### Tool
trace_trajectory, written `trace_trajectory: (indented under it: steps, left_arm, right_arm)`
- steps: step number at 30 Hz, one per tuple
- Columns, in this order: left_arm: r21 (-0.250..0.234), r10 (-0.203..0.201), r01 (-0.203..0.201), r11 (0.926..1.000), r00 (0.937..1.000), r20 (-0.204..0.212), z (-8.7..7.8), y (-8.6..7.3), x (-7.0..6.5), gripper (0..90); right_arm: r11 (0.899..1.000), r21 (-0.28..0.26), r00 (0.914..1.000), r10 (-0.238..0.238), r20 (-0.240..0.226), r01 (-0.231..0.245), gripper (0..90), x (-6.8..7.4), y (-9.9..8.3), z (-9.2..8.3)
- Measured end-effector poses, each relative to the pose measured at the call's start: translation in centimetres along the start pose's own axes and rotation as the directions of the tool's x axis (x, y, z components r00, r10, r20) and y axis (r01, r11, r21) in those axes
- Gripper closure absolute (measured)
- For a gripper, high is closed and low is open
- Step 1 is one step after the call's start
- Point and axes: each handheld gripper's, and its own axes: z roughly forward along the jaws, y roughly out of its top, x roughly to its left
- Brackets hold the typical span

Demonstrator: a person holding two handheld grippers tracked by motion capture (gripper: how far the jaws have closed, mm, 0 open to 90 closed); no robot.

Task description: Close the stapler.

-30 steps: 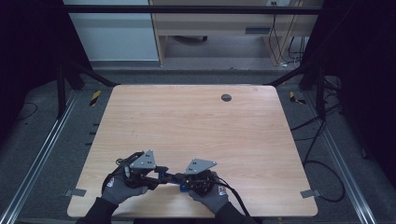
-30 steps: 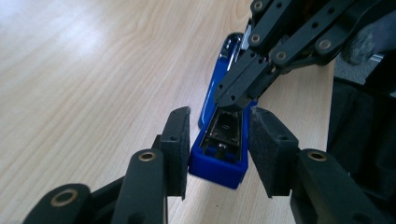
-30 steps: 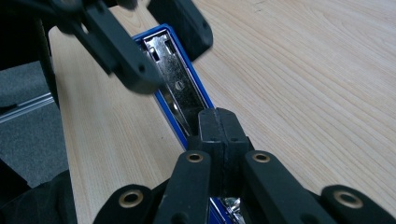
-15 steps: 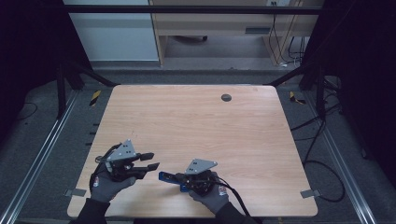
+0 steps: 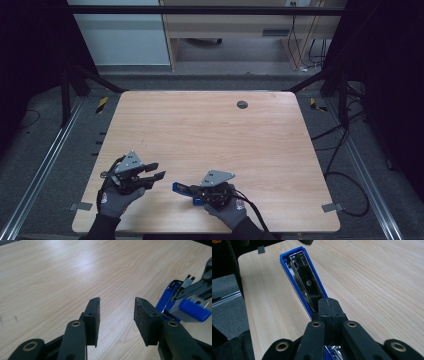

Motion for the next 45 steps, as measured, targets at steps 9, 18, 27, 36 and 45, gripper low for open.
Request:
trace_trajectory:
  steps: [9, 18, 27, 36, 45]
  left_arm:
    - [0.025, -0.004, 0.005, 0.9997, 0.9997, -0.024, 0.4, -0.8, -0.2, 56.5]
    - [0.038, 0.000, 0.001, 0.9993, 0.9994, -0.035, 0.7, -1.2, -0.3, 56.7]
    - [0.041, -0.001, 0.002, 0.9992, 0.9995, -0.032, 0.8, -1.3, -0.4, 56.7]
    - [0.054, 0.007, -0.006, 0.9985, 0.9995, -0.030, 1.0, -1.4, -0.5, 56.7]
    - [0.056, 0.010, -0.008, 0.9984, 0.9995, -0.030, 1.1, -1.5, -0.7, 56.6]
  right_arm:
    - [1.000, -0.007, 0.9999, 0.013, 0.002, -0.013, 90.0, -0.3, 0.0, -0.6]
    - [0.999, -0.020, 0.9989, 0.039, 0.025, -0.038, 90.0, -1.0, -0.3, -1.6]
    - [0.999, -0.022, 0.9979, 0.049, 0.042, -0.048, 90.0, -1.3, -0.6, -2.4]
    - [0.998, -0.022, 0.9967, 0.063, 0.051, -0.062, 90.0, -1.4, -0.9, -2.9]
    - [0.998, -0.023, 0.9969, 0.063, 0.046, -0.062, 90.0, -1.4, -1.0, -3.1]
